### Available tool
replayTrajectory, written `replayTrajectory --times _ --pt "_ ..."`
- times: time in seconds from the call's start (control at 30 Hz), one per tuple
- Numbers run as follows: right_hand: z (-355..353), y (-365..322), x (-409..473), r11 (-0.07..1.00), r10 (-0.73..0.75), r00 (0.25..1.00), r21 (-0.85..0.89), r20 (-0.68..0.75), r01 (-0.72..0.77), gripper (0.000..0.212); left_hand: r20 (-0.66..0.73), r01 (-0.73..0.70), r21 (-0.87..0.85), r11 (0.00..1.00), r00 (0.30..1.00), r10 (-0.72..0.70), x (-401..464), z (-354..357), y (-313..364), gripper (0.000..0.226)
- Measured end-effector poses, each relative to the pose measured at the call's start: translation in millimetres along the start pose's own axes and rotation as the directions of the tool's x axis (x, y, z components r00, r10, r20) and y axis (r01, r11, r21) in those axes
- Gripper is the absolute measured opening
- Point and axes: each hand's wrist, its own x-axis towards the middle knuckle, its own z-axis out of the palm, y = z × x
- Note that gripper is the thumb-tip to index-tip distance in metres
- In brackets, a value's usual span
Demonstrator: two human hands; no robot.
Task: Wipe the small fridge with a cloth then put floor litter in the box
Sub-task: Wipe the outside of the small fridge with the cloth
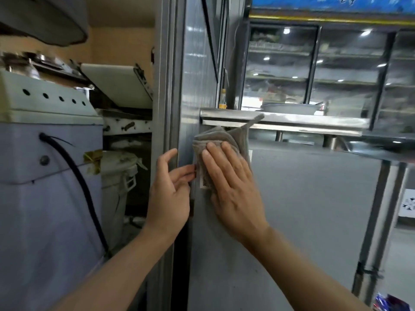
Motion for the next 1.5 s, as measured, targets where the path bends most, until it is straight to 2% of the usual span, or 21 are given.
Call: replayTrajectory --times 0.13,0.23,0.4,0.47,0.57,0.7,0.77,0.83,0.9,0.97,1.07,1.13,1.2,1.27,1.33,1.43,1.5 --pt "4 2 15 0.998 -0.056 0.998 -0.038 0.007 0.056 0.054 -0.035 0.089 -0.035 0.995 0.995 -0.090 -10 -3 -15 0.053" --pt "11 4 -25 0.993 -0.118 0.988 -0.018 0.102 0.120 0.052 -0.041 0.180 -0.078 0.981 0.982 -0.184 -23 -6 -28 0.053" --pt "17 6 -120 0.933 -0.307 0.882 -0.072 0.356 0.354 0.048 -0.046 0.274 -0.045 0.961 0.960 -0.276 -52 -5 -42 0.044" --pt "11 11 -120 0.900 -0.363 0.852 -0.095 0.377 0.425 0.048 -0.009 0.268 0.002 0.963 0.963 -0.268 -61 -3 -40 0.043" --pt "-8 22 -82 0.892 -0.367 0.880 -0.153 0.301 0.425 0.048 0.040 0.228 0.068 0.971 0.972 -0.231 -65 1 -28 0.044" --pt "-35 55 -12 0.941 -0.222 0.972 -0.245 0.070 0.233 0.042 0.018 0.186 0.148 0.971 0.981 -0.191 -61 9 -14 0.049" --pt "-39 64 3 0.966 -0.148 0.988 -0.220 -0.031 0.138 0.043 -0.012 0.173 0.176 0.969 0.985 -0.174 -62 14 -11 0.053" --pt "-32 63 -12 0.978 -0.136 0.989 -0.169 -0.056 0.125 0.044 -0.025 0.166 0.196 0.966 0.986 -0.164 -67 19 -11 0.056" --pt "-23 55 -54 0.984 -0.145 0.989 -0.102 0.002 0.145 0.044 -0.015 0.138 0.247 0.959 0.990 -0.138 -76 25 -14 0.060" --pt "-17 49 -110 0.973 -0.191 0.970 -0.098 0.152 0.207 0.048 0.018 0.110 0.307 0.945 0.992 -0.122 -87 31 -18 0.064" --pt "-20 53 -169 0.921 -0.301 0.879 -0.127 0.368 0.368 0.053 0.040 0.075 0.394 0.916 0.994 -0.099 -101 40 -19 0.069" --pt "-28 61 -168 0.891 -0.347 0.838 -0.130 0.420 0.434 0.053 0.036 0.044 0.459 0.887 0.997 -0.069 -104 45 -16 0.070" --pt "-38 72 -145 0.896 -0.339 0.870 -0.157 0.359 0.414 0.050 0.039 0.003 0.510 0.860 0.999 -0.027 -104 51 -11 0.070" --pt "-53 89 -109 0.933 -0.255 0.941 -0.200 0.224 0.300 0.045 0.054 -0.058 0.548 0.834 0.998 0.034 -101 59 -5 0.071" --pt "-68 109 -73 0.951 -0.175 0.981 -0.243 0.082 0.190 0.039 0.088 -0.110 0.557 0.823 0.993 0.073 -98 69 1 0.072" --pt "-75 126 -48 0.967 -0.133 0.990 -0.225 -0.037 0.121 0.038 0.106 -0.126 0.524 0.843 0.991 0.082 -93 86 7 0.073" --pt "-68 123 -69 0.979 -0.120 0.992 -0.172 -0.043 0.111 0.042 0.079 -0.111 0.524 0.844 0.994 0.082 -94 96 8 0.073"
